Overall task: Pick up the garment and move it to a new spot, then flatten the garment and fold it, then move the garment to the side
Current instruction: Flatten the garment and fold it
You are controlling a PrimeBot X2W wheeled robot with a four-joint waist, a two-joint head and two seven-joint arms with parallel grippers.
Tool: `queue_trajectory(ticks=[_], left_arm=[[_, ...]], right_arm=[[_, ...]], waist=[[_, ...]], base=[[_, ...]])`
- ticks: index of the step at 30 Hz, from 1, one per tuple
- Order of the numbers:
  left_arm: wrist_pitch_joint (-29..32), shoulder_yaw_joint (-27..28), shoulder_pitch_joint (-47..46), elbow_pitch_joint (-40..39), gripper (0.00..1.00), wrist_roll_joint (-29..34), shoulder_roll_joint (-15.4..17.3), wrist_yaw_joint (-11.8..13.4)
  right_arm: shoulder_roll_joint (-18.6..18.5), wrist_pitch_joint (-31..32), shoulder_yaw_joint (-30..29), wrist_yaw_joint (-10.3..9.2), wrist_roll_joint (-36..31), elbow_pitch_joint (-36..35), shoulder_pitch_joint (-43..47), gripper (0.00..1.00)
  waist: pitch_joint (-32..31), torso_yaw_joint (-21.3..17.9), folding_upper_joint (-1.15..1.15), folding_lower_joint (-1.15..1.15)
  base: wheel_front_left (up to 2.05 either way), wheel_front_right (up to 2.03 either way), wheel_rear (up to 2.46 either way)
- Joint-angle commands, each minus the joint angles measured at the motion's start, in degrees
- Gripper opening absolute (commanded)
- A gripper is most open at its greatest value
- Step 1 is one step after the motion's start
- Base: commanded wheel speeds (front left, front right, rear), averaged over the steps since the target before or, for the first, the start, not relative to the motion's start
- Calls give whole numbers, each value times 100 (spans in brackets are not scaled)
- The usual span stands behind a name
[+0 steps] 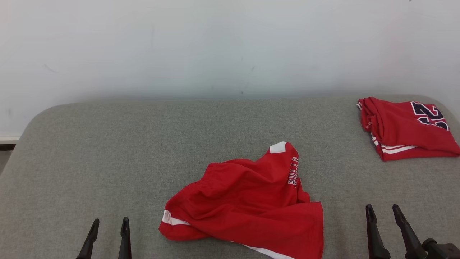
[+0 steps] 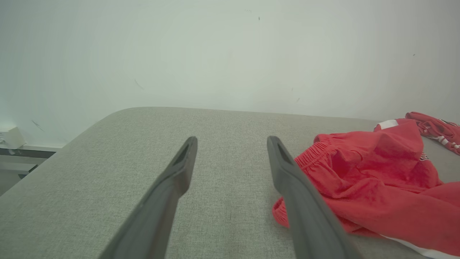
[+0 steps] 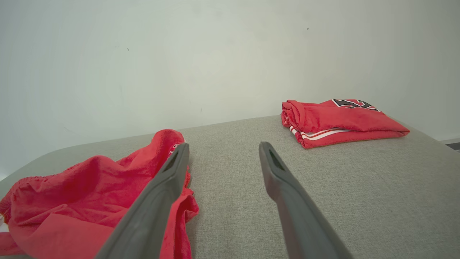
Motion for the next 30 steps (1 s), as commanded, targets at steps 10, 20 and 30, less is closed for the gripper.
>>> queue_trajectory(ticks=[10,20,30], left_arm=[[-16,144,15,69,100,178,-93,-134],[-16,1,-62,211,100,178,-107,-222],[-17,-866,-414,651,100,-47,316,-267]], right_arm=[[18,-1,73,-16,-22,37,40,100],[-44,0,634,-16,62,281,153,100],[-161,-1,1400,-16,135,789,273,100]], waist=[[14,0,0,0],[76,13,0,0],[179,12,0,0]], base=[[0,0,0],[0,0,0],[0,0,0]])
